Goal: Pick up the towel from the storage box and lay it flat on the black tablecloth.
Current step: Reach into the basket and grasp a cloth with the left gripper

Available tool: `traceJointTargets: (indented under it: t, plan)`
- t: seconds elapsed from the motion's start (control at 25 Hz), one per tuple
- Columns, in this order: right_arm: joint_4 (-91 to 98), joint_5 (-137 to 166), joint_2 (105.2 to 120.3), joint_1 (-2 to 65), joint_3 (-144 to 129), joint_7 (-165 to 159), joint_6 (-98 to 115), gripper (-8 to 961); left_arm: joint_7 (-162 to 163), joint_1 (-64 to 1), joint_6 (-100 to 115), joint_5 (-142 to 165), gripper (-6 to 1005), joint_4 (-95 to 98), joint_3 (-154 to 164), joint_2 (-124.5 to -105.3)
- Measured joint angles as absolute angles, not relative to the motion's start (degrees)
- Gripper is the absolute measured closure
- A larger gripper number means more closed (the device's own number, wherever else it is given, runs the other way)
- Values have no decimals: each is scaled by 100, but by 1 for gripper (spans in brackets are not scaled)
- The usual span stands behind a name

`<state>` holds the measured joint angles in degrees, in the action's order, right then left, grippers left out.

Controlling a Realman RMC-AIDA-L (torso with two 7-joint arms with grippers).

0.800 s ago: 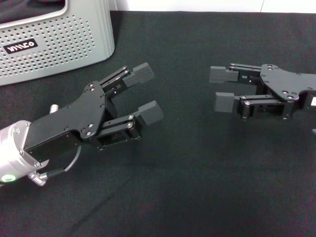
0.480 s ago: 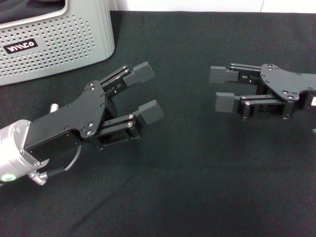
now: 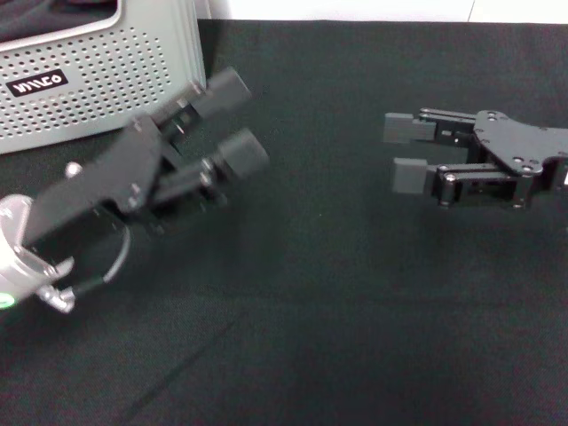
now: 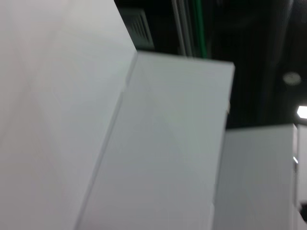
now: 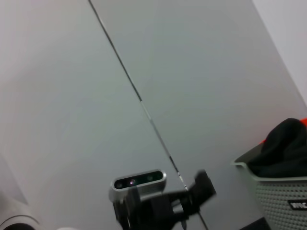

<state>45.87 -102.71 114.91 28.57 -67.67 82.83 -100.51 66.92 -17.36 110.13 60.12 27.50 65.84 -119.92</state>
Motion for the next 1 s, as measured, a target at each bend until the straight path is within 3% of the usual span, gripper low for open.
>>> traceJointTargets:
  t: [0.48, 1.0]
  plan:
    - [4422, -10298, 11462, 2802, -6608, 8330, -10006, 102, 8210, -2048, 10268, 3681, 110, 2355, 6617, -12013]
    - [4420, -10279, 11446, 2781, -6486, 8364, -10023, 104, 9445, -2679, 8472, 3139, 290, 2573, 6662, -12045]
